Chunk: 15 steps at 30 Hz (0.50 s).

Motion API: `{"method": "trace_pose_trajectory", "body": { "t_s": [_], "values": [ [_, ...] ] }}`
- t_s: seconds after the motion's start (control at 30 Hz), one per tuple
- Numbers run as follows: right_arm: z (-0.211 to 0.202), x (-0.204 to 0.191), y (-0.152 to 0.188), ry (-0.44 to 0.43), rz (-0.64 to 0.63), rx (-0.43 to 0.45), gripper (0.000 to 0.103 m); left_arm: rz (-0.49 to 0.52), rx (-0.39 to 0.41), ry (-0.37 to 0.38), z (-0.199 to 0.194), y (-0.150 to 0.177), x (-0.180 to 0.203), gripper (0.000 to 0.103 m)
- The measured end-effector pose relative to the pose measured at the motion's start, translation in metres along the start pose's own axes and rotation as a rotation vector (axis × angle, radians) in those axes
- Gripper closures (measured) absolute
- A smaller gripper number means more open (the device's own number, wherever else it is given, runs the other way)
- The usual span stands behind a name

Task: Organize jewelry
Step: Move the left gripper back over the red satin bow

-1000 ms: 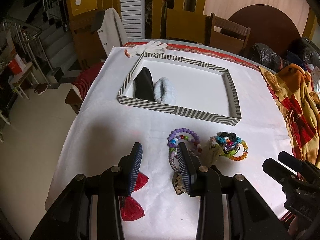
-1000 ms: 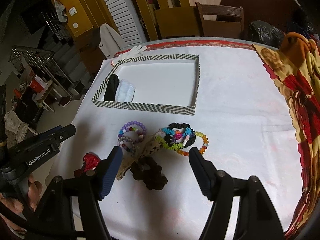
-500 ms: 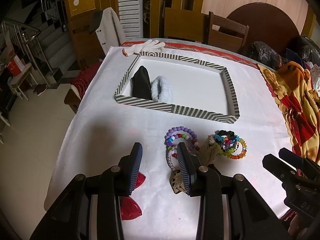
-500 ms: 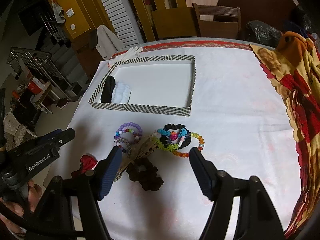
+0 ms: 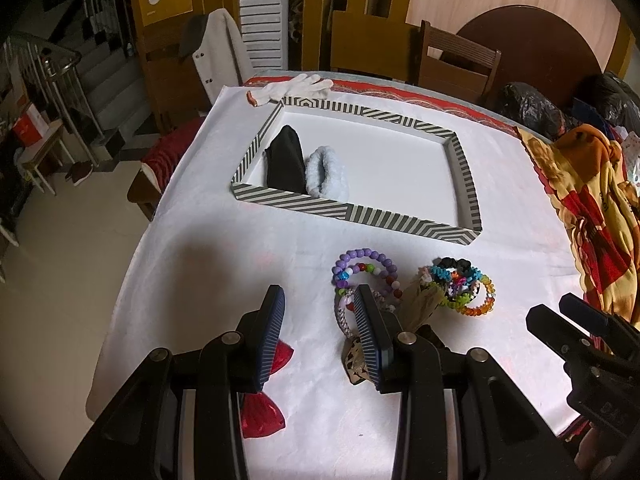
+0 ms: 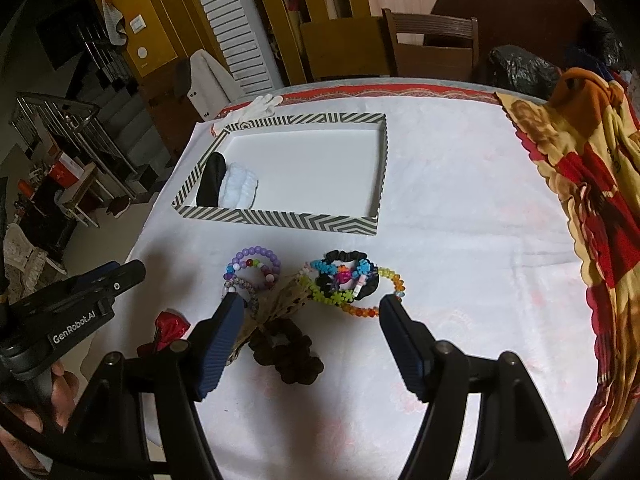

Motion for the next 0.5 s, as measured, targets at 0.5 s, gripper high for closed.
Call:
{"method": "trace_pose_trajectory", "body": {
  "t_s": [0.5],
  "values": [
    [0.005,-0.009,0.001,0.002,-0.020,-0.018,0.029,-0.029,-0.019,0.005,0.004,0.002,-0.014,0.076]
  ]
}}
Point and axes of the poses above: each gripper's, at about its wrist camera, not at the fingertips, and z roughly the way its jaws point, x to its right, y to its underside, the point moved 7 cm from there along z, roughly the way its jaws point, and after that the axes turned 8 degrees about -z, right-handed, at the moved point
